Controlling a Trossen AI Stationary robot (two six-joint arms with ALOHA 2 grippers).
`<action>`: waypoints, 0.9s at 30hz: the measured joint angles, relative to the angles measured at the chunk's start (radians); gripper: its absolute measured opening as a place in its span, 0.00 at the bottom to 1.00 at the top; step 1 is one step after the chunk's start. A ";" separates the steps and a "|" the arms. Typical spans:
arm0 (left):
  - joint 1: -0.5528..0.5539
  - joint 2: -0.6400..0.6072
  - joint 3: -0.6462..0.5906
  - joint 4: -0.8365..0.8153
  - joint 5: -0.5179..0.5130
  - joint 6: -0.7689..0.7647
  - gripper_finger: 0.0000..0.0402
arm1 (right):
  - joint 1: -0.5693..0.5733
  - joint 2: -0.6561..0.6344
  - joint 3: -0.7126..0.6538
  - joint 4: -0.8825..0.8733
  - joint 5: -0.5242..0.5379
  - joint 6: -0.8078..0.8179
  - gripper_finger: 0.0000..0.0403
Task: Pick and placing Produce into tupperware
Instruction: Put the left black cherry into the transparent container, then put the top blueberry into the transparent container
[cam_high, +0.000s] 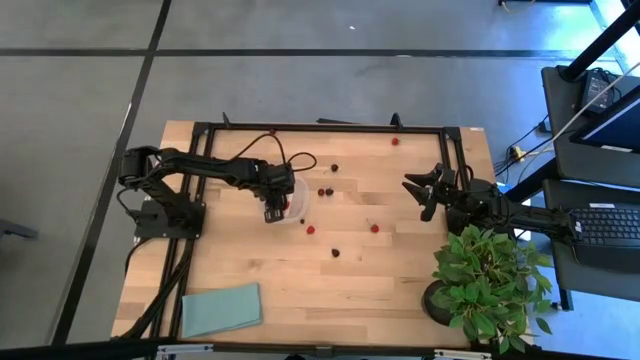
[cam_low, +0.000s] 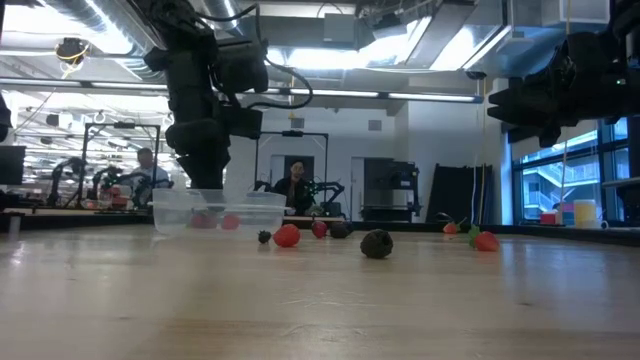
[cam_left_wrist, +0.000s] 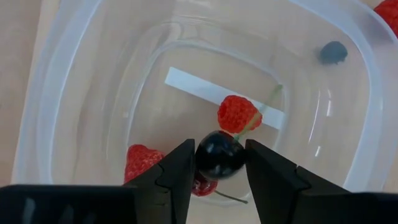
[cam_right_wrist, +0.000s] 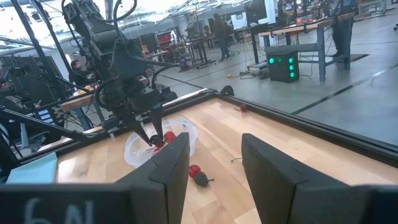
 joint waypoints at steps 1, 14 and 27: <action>0.000 0.000 0.000 0.000 0.000 0.000 0.33 | 0.000 0.000 0.000 0.000 0.000 0.000 0.37; 0.009 -0.060 0.000 -0.037 -0.040 0.007 0.38 | 0.000 0.000 0.000 0.000 0.000 0.000 0.37; 0.218 -0.200 0.000 -0.274 -0.235 -0.019 0.38 | 0.000 0.000 0.000 0.000 0.000 0.000 0.37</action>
